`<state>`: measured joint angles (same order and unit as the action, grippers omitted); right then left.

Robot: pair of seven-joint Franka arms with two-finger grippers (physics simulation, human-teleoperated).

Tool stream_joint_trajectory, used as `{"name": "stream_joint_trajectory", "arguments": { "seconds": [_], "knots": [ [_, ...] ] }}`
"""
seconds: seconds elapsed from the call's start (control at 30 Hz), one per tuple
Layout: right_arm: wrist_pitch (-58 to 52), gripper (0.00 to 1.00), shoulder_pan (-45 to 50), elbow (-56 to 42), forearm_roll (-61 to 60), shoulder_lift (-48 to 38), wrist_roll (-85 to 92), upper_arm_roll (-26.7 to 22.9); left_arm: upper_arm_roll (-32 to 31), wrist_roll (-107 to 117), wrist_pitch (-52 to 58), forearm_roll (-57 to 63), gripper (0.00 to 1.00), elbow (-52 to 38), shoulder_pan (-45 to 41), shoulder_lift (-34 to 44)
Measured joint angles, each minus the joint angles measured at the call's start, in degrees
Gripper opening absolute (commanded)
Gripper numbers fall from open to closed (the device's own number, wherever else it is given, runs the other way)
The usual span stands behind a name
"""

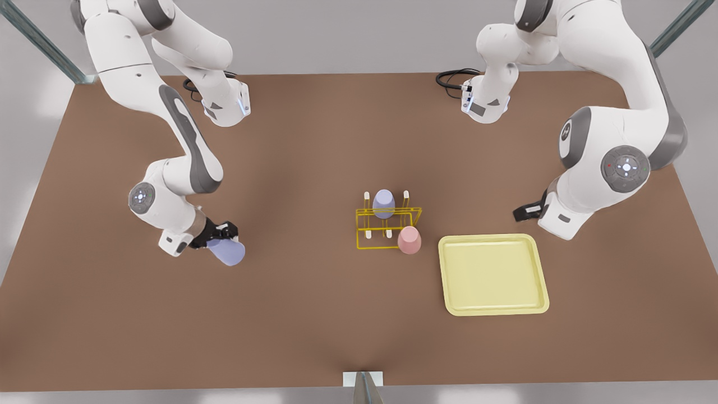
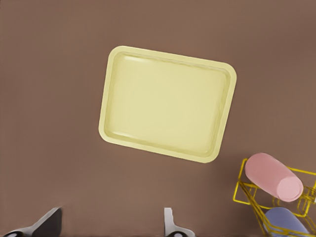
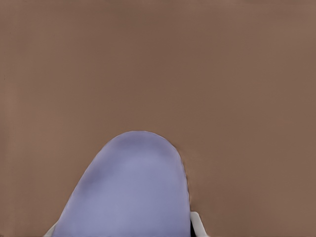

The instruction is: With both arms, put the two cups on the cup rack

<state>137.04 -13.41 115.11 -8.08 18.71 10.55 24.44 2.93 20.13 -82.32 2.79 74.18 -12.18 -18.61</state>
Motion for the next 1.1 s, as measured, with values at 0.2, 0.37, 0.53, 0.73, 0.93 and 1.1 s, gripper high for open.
{"name": "stream_joint_trajectory", "arguments": {
  "seconds": [0.2, 0.37, 0.53, 0.73, 0.93, 1.1],
  "knots": [
    [0.15, 0.81, 8.84, -6.41, -6.36, 2.15, 0.05, 0.32, 0.78, -7.55, 3.32, -1.56, 1.00, 0.91, 0.91, 0.56],
    [0.55, 0.81, 15.12, -13.55, -14.45, 7.25, 0.05, 0.25, 0.76, -12.18, 4.52, -1.79, 1.00, 0.92, 1.19, 0.52],
    [0.47, 0.81, 17.26, -22.60, -18.04, 13.68, 0.03, 0.30, 0.75, -15.71, 5.11, -1.85, 1.00, 0.93, 1.25, 0.50],
    [0.22, 0.81, 21.06, -31.62, -23.13, 20.48, 0.00, 0.32, 0.76, -18.85, 5.48, -1.84, 1.00, 0.91, 1.28, 0.47],
    [0.13, 0.81, 24.02, -33.57, -26.08, 22.61, 0.01, 0.32, 0.80, -21.09, 5.59, -1.85, 1.00, 0.93, 1.28, 0.38],
    [0.14, 0.81, 26.21, -35.60, -27.40, 24.66, 0.01, 0.30, 0.80, -22.47, 5.60, -1.83, 1.00, 0.91, 1.29, 0.36]
  ]
}}
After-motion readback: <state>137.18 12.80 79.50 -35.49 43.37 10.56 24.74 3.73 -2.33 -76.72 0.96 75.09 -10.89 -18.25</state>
